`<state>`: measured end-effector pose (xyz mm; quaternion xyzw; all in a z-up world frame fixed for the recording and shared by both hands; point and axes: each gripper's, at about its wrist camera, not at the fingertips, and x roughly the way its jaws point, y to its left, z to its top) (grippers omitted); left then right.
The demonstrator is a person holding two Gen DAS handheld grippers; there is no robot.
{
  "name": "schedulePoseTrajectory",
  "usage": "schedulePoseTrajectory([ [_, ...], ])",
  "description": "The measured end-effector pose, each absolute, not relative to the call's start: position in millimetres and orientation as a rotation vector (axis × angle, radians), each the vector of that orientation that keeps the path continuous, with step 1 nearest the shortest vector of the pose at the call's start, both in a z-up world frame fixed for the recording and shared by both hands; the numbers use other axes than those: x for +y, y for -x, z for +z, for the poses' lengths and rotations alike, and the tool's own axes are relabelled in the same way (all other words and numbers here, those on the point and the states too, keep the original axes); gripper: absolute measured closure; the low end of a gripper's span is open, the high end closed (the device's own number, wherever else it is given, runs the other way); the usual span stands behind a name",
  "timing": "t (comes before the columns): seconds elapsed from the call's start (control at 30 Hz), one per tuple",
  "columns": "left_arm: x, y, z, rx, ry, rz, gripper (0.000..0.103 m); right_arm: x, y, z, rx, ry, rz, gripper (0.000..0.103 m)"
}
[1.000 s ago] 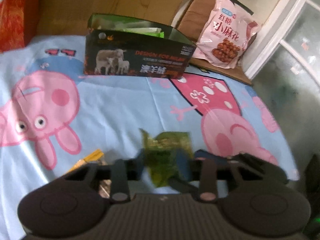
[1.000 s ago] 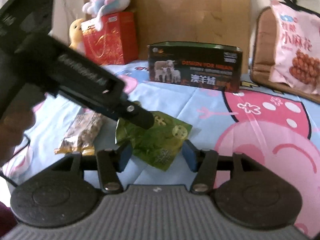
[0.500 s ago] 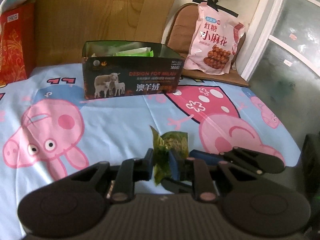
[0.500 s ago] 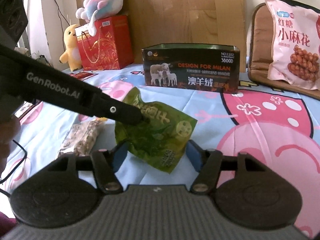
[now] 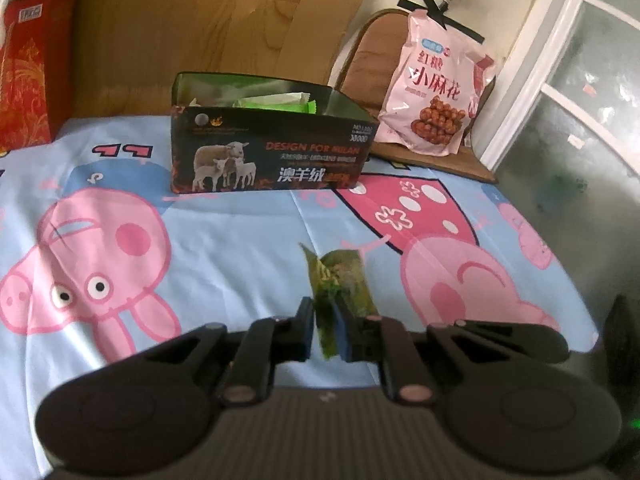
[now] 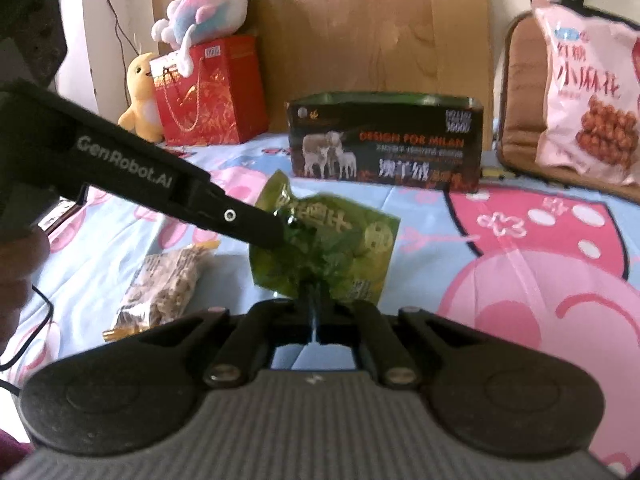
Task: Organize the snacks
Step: 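Lift the olive green packet into the black box and release it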
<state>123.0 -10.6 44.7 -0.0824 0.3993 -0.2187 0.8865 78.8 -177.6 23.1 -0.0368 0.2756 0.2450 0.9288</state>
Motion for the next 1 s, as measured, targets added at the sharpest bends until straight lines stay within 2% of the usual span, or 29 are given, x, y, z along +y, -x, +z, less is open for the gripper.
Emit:
schedulePoseTrajectory([
  [0.33, -6.3, -125.3, 62.3, 0.790, 0.208, -0.511, 0.092, -172.1, -70.1, 41.9, 0.390, 0.151, 0.429, 0.101],
  [0.53, -7.9, -133.3, 68.7, 0.768, 0.196, -0.505, 0.092, -174.3, -78.5, 42.2, 0.417, 0.137, 0.469, 0.098],
  [0.6, -5.3, -137.8, 65.2, 0.778, 0.201, -0.490, 0.092, -177.1, -77.0, 40.5, 0.431, 0.125, 0.489, 0.088],
  [0.67, -2.0, -142.0, 61.0, 0.795, 0.213, -0.480, 0.092, -175.2, -78.1, 36.0, 0.475, 0.141, 0.528, 0.039],
  [0.7, -1.0, -143.6, 59.2, 0.801, 0.220, -0.478, 0.092, -171.8, -79.0, 32.5, 0.496, 0.166, 0.545, 0.031],
  [0.73, -0.4, -144.6, 57.8, 0.806, 0.224, -0.476, 0.092, -166.7, -79.5, 28.1, 0.510, 0.205, 0.549, 0.029],
  [0.83, -2.3, -143.6, 57.9, 0.804, 0.218, -0.480, 0.091, -150.6, -80.0, 19.5, 0.534, 0.293, 0.546, 0.033],
  [0.9, -4.5, -142.7, 57.7, 0.805, 0.211, -0.482, 0.087, -145.3, -84.7, 17.2, 0.551, 0.299, 0.544, 0.047],
  [0.97, -7.1, -143.1, 54.8, 0.809, 0.196, -0.472, 0.085, -146.3, -91.0, 17.4, 0.562, 0.266, 0.540, 0.078],
  [1.0, -8.1, -144.2, 52.0, 0.818, 0.190, -0.465, 0.085, -147.4, -93.0, 17.7, 0.563, 0.251, 0.532, 0.083],
])
